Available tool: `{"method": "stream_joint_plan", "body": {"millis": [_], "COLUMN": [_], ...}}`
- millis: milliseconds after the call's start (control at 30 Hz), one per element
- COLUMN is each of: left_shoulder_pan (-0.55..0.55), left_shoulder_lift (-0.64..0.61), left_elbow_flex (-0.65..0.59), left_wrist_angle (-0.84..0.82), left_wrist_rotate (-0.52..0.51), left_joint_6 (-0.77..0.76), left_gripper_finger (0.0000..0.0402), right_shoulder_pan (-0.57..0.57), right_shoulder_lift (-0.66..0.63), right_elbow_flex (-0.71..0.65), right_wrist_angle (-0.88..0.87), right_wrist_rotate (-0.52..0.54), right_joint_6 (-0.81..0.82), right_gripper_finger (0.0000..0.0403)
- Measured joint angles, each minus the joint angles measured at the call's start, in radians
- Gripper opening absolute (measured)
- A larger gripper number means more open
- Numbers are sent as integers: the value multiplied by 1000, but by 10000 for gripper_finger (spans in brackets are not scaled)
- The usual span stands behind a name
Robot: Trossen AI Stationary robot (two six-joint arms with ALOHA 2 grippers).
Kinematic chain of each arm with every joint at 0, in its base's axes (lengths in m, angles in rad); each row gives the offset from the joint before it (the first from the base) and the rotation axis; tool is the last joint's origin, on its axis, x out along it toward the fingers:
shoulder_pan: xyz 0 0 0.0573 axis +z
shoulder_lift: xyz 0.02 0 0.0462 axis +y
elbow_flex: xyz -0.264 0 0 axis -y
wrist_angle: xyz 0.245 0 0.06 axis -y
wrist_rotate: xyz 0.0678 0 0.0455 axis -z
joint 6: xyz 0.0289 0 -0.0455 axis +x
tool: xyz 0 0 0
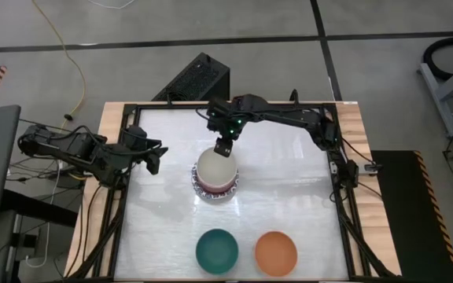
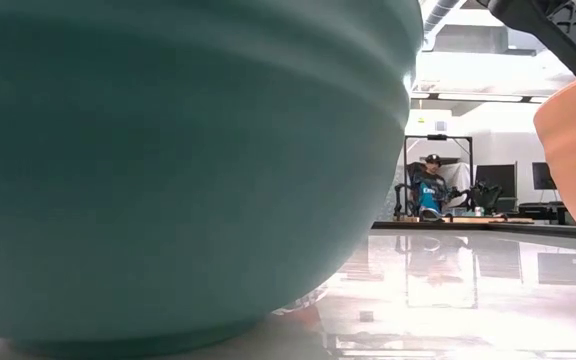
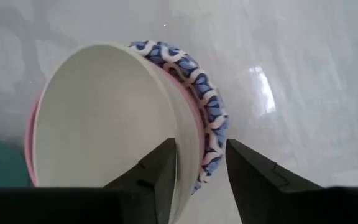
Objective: Nest bowls inside each other
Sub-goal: Stack the white bowl on top of the pink bowl
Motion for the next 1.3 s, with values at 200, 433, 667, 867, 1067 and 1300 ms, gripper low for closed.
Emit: {"method": "stream_joint_plan", "body": {"millis": [200, 433, 667, 867, 1067, 1300], "left_shoulder_pan": [0, 0, 0, 0, 0, 0], "left_shoulder_lift": [0, 0, 0, 0, 0, 0], "left_elbow_flex": [0, 0, 0, 0, 0, 0], "left_wrist_angle": [-1, -7, -10, -15, -14, -14], "left_wrist_rotate": [10, 11, 10, 11, 11, 10], "left_joint_6": [-6, -10, -22, -34, -36, -36], "left_gripper_finger": [185, 185, 185, 185, 185, 185], "right_shoulder_pan": [-34, -52, -66, -86, -92, -90], "right_shoulder_lift": [-33, -44, -43, -42, -41, -41], "right_elbow_flex": [0, 0, -44, -102, -159, -169], "right_wrist_angle": [7, 8, 44, 81, 110, 111], "right_wrist_rotate": [-76, -258, -315, -315, -317, -318], "right_joint_6": [-19, -56, -75, -80, -77, -77], "right_gripper_finger": [123, 40, 16, 5, 7, 7]}}
